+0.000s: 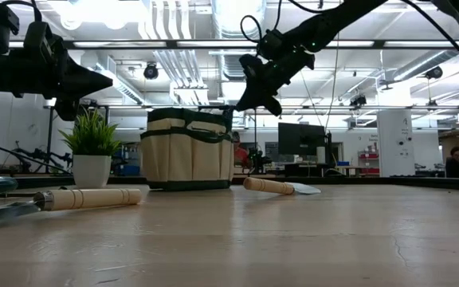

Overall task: Pick & Place Garden tools in Gardening bag
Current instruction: Put the right green shear scissor into the green gardening bag

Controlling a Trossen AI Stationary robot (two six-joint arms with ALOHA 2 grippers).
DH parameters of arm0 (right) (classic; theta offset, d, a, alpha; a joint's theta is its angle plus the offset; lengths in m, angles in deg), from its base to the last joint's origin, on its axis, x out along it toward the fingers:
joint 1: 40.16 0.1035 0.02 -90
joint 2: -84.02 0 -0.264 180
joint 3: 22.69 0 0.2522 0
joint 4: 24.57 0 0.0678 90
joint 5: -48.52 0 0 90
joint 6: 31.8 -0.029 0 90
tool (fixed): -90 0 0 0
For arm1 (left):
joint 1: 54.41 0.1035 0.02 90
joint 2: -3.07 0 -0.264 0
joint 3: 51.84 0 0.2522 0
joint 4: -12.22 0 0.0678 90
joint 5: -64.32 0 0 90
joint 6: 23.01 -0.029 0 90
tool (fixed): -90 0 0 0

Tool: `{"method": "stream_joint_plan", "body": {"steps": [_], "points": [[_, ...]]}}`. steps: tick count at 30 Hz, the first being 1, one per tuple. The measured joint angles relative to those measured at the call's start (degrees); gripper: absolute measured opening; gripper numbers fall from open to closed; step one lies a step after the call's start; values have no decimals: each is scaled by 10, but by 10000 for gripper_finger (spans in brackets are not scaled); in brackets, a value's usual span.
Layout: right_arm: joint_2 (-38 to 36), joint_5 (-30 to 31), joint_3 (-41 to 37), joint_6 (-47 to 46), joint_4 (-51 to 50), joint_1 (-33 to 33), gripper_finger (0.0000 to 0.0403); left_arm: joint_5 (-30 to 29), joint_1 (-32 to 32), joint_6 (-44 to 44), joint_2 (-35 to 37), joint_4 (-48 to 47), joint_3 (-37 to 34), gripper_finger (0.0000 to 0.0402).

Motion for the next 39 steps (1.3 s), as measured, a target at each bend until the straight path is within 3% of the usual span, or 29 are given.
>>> {"method": "stream_joint_plan", "body": {"steps": [5, 6, 9, 10, 12, 15, 22, 26, 29, 36, 39], "points": [[0, 81, 0, -19, 1, 1, 8, 0, 0, 0, 0, 0, 0, 5], [2, 65, 0, -19, 5, 0, 8, 0, 0, 0, 0, 0, 0, 5], [11, -78, 0, -8, 26, -2, 8, 0, 0, 0, 0, 0, 0, 5], [14, -99, 0, -6, 29, 0, 8, 0, 0, 0, 0, 0, 0, 5], [14, -57, 0, -12, 20, 7, 8, 0, 0, 0, 0, 0, 0, 5], [13, 70, 0, -14, 11, 17, 8, 0, 0, 0, 0, 0, 0, 5], [-24, 75, 0, 39, 44, 32, 8, 0, 0, 0, 0, 0, 0, 5], [-43, 221, 0, 52, 35, 39, 8, 0, 0, 0, 0, 0, 0, 5], [-38, 251, 0, 54, 35, 31, 8, 0, 0, 0, 0, 0, 0, 5], [15, 148, -2, 34, 23, 23, 8, 0, 0, 0, 0, 0, 0, 5], [28, 11, -2, 57, 28, 18, 8, 0, 0, 0, 0, 0, 0, 5]]}}
